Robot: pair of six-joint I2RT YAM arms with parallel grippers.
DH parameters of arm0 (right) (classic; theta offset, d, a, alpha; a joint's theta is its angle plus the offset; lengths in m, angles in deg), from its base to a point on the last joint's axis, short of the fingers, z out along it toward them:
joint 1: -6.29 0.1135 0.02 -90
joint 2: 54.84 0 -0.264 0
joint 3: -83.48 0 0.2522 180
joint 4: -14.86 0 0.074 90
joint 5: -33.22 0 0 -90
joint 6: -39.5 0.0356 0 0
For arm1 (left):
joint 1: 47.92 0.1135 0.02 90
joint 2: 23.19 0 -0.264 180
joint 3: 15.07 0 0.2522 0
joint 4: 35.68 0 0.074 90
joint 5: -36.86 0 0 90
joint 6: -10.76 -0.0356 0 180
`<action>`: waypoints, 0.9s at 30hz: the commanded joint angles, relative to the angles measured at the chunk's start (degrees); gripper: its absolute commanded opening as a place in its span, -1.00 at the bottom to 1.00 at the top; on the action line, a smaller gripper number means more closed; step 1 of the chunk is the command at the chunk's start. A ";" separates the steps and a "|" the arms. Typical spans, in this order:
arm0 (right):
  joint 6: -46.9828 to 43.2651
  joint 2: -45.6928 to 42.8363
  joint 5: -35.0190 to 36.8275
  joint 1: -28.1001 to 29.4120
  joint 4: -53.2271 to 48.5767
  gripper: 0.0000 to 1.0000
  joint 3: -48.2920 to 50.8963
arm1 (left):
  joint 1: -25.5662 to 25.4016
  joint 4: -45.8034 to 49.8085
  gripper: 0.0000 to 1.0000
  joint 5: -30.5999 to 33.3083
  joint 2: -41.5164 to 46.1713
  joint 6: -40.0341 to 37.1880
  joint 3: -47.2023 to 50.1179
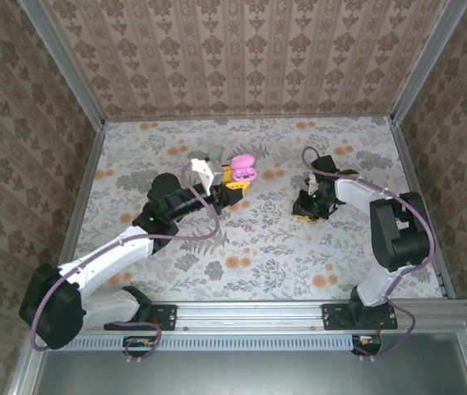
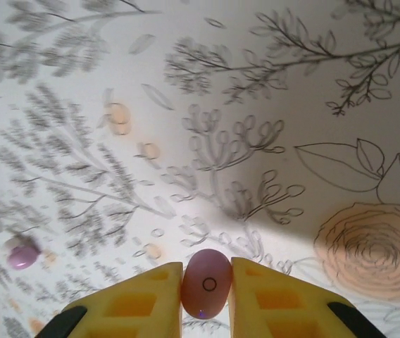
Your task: Insert wireless bluetooth earbuds into charging case
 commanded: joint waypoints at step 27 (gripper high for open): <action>-8.15 -27.75 -4.45 12.63 -9.48 -0.52 -16.30 | -0.64 4.32 -0.39 -1.83 -7.90 -6.47 -3.12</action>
